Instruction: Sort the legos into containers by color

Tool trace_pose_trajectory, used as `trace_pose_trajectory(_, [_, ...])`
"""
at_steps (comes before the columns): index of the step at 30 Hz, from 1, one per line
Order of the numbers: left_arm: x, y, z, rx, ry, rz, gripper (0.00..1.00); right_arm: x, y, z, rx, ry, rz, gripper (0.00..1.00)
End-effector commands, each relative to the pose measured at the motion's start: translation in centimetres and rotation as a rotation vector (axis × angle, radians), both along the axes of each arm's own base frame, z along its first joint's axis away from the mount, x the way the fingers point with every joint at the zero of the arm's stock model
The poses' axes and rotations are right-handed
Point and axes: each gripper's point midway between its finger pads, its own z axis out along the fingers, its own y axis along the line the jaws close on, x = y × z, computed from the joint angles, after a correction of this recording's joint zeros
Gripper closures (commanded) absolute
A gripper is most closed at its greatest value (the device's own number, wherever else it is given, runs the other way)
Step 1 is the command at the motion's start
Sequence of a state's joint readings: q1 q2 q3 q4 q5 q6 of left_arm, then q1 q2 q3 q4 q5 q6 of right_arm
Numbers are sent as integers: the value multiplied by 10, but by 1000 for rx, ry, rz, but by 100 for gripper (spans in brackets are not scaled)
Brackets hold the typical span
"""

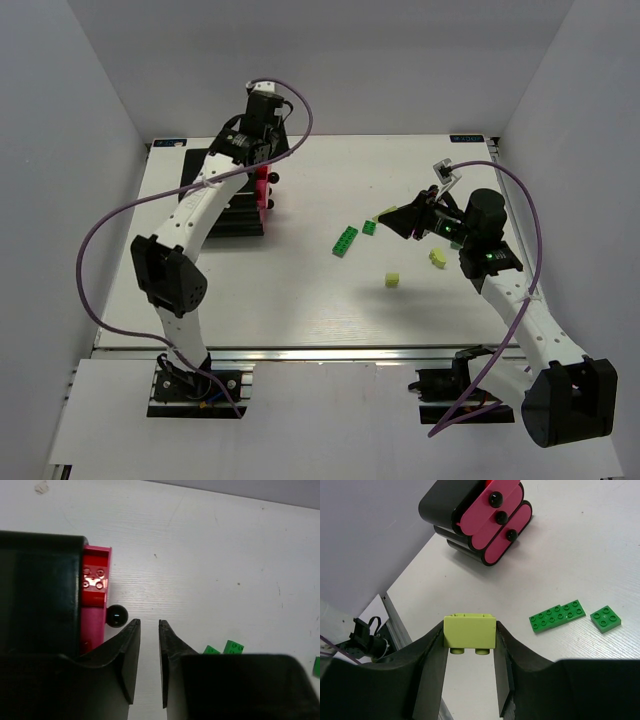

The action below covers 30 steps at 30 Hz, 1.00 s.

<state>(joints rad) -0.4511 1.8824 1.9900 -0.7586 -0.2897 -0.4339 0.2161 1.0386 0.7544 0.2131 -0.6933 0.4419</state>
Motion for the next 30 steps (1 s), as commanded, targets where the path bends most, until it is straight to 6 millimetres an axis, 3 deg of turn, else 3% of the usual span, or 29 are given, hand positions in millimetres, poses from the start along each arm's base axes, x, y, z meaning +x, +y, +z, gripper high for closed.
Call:
trace_pose_trajectory(1, [-8, 23, 6, 91, -12, 18, 69, -1, 2, 6, 14, -38, 20, 100])
trace_pose_trajectory(6, [-9, 27, -19, 147, 60, 19, 78, 0, 1, 6, 15, -33, 15, 100])
trace_pose_trajectory(9, [-7, 26, -31, 166, 92, 15, 78, 1, 1, 6, 15, -34, 12, 100])
trace_pose_trajectory(11, [-5, 26, -41, 181, 115, 18, 73, 2, 0, 6, 13, -35, 9, 100])
trace_pose_trajectory(12, [-6, 28, -43, 192, 123, 22, 61, 1, 0, 6, 13, -37, 10, 100])
trace_pose_trajectory(16, [-5, 32, -54, 225, 148, 36, 47, 1, 1, 6, 13, -35, 15, 100])
trace_pose_trajectory(24, [-7, 35, -71, 255, 185, 37, 45, 1, 1, 4, 11, -31, 15, 100])
trace_pose_trajectory(30, [-10, 26, -84, 236, 231, -13, 45, 2, 0, 5, 13, -30, 13, 100])
